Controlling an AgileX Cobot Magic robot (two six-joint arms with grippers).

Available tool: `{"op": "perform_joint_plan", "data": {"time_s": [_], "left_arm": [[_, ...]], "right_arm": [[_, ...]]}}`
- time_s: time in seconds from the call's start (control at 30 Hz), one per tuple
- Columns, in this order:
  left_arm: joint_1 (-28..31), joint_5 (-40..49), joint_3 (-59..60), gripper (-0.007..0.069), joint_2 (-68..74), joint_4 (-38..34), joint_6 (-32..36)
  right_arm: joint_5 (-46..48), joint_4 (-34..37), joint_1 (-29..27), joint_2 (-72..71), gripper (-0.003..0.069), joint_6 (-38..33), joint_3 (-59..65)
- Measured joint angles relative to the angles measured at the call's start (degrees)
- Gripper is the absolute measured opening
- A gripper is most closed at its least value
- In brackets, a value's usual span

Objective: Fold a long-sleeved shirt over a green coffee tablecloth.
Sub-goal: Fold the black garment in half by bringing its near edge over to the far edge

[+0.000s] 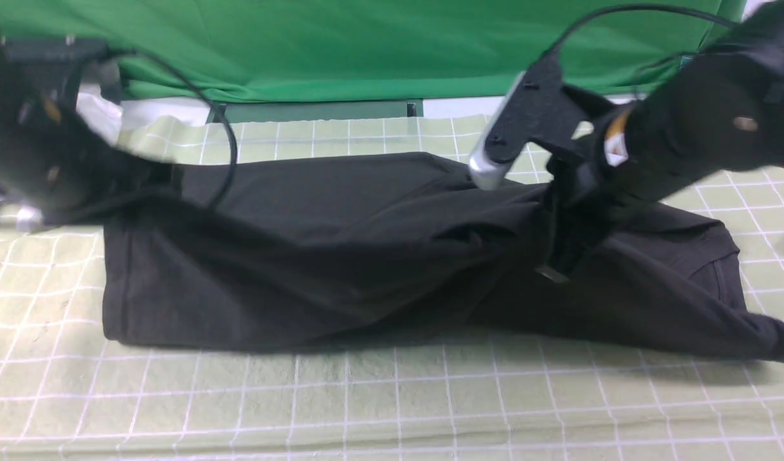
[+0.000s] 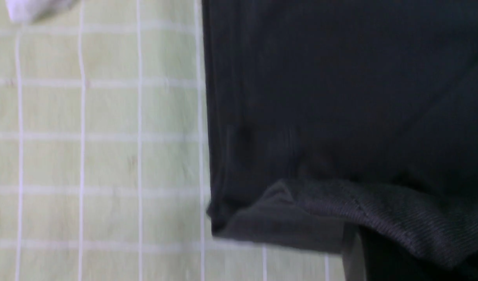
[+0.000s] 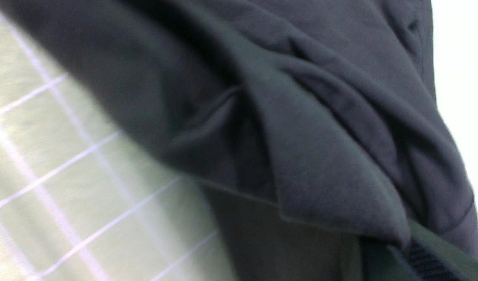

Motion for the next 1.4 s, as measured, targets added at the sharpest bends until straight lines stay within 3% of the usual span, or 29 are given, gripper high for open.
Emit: {"op": "perform_joint_plan", "data": {"time_s": [0.23, 0.47, 0.87, 1.0, 1.07, 1.23, 1.4], "left_arm": [[4.6, -1.0, -15.5, 0.0016, 16.8, -0.4, 0.4], [5.3, -1.5, -26.5, 0.0016, 29.5, -0.6, -1.3], [6.8, -1.4, -34.3, 0.0017, 38.3, 0.6, -6.0], [6.9, -1.7, -34.4, 0.0024, 39.3, 0.5, -6.0], [7.0, -1.8, -34.4, 0.0039, 39.7, -0.1, -6.0], [7.1, -1.8, -34.6, 0.0162, 40.2, 0.5, -6.0], [7.1, 2.9, -38.4, 0.0332, 39.8, 4.8, -7.8]], "right_arm": [[-3.1, -0.1, -3.3, 11.9, 0.0027, -1.3, -11.3], [-5.6, -0.2, -5.2, 21.8, 0.0027, -2.1, -20.8], [-13.9, -0.2, -8.4, 31.0, 0.0032, -1.5, -25.9], [-18.3, -0.2, -8.5, 32.0, 0.0088, -1.2, -25.9], [-19.8, -0.2, -8.5, 32.2, 0.0156, -1.0, -25.9], [-20.0, -0.1, -8.5, 32.0, 0.0329, -0.9, -26.1], [-12.1, -0.1, -8.5, 28.4, 0.0362, -0.3, -26.1]]}}
